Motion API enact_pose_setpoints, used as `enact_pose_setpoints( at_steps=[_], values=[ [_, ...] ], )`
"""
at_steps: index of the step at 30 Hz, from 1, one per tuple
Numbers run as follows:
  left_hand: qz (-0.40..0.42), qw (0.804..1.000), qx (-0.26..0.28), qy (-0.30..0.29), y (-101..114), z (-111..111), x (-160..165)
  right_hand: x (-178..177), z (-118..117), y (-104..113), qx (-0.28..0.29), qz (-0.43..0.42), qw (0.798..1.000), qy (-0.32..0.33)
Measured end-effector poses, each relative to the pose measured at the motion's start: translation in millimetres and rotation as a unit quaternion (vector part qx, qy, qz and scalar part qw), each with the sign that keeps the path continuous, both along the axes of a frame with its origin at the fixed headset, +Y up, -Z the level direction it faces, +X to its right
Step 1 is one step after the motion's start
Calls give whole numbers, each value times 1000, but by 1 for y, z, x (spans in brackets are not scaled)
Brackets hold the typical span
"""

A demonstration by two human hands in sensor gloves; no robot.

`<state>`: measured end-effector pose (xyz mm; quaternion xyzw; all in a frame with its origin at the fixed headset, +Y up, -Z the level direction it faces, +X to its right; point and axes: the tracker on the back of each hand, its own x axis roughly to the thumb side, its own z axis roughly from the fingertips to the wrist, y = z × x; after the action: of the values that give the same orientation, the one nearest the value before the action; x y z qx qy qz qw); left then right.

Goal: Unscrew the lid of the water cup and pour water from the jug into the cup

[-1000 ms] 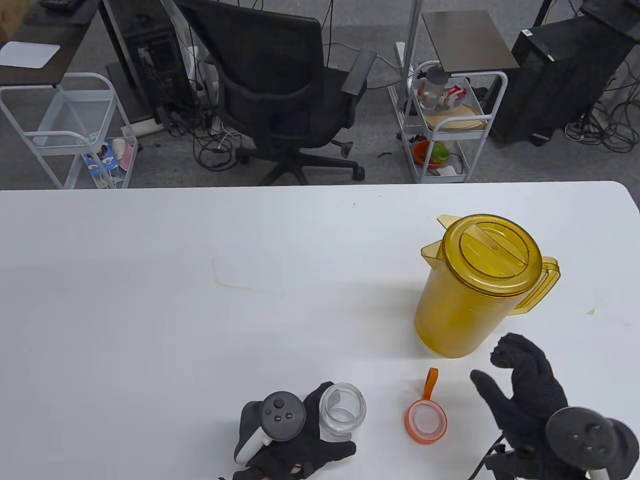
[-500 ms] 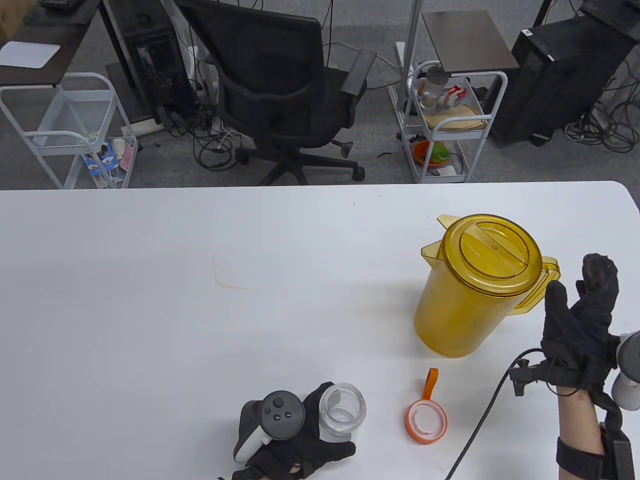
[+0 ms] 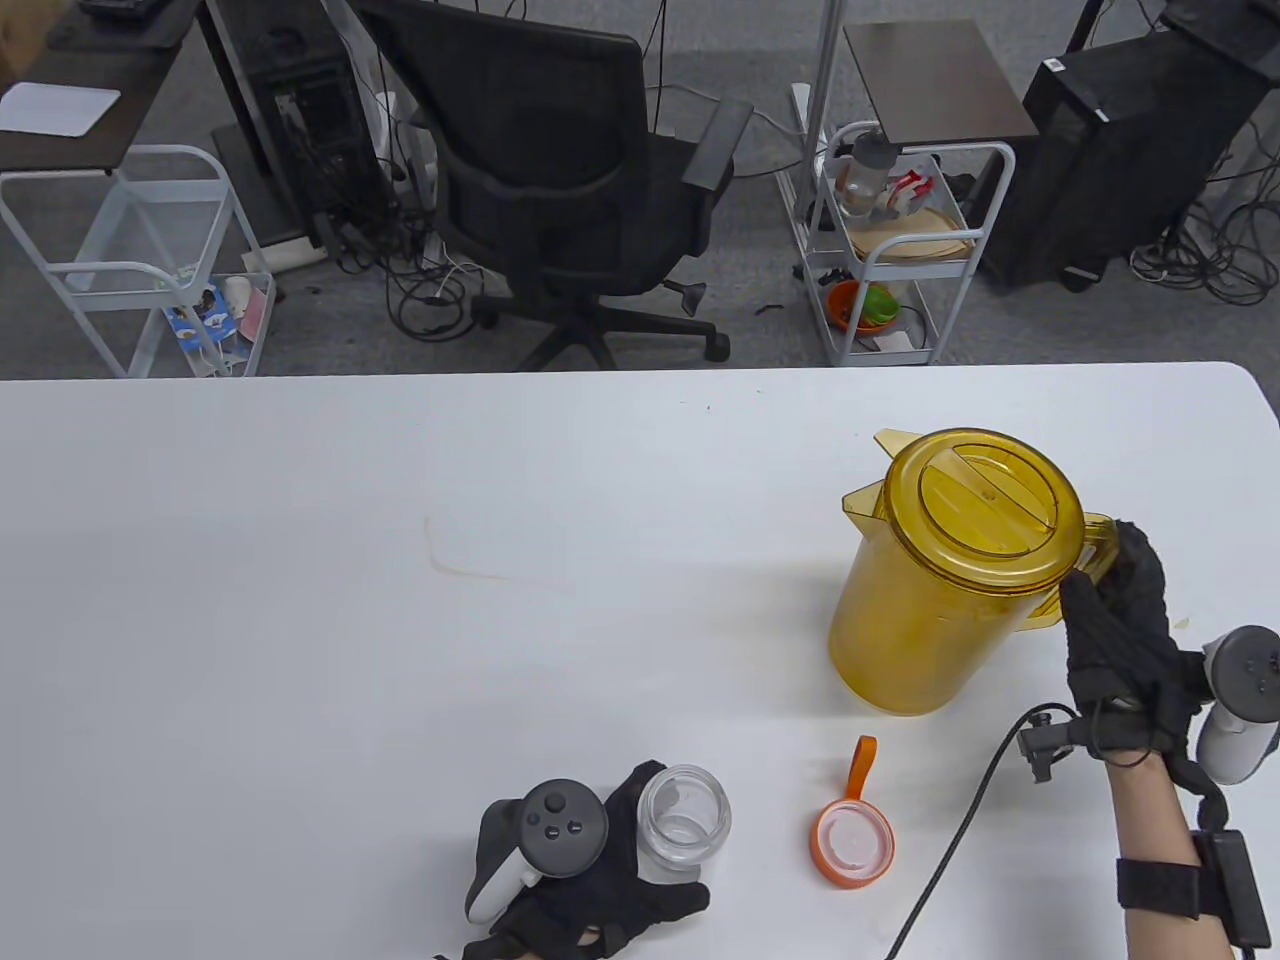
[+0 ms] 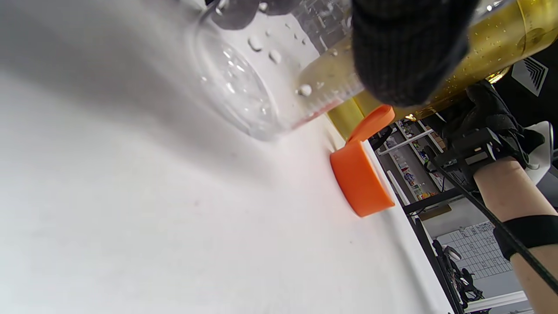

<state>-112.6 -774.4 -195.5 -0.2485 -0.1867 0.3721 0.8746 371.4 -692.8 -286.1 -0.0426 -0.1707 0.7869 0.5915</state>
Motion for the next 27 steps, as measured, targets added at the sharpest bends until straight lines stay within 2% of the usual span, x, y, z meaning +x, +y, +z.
enact_pose_setpoints(
  at_steps=[2, 6, 11, 16, 22, 27],
  values=[
    [0, 1000, 0, 0, 0, 0, 0, -2, 1, 2, 1, -4, 1000, -19],
    [0, 1000, -1, -1, 0, 0, 0, -1, 5, 5, 5, -22, 1000, -14],
    [3, 1000, -6, -6, 0, 0, 0, 0, 22, 10, 15, 28, 999, -21],
    [2, 1000, -7, -6, 0, 0, 0, 0, 43, 7, 30, 7, 1000, -2],
    [0, 1000, -8, -9, 0, 0, 1, -11, 67, -2, 47, -33, 997, 52],
    [1, 1000, -9, -9, 0, 0, 1, -23, 77, -7, 62, -53, 994, 76]
  ],
)
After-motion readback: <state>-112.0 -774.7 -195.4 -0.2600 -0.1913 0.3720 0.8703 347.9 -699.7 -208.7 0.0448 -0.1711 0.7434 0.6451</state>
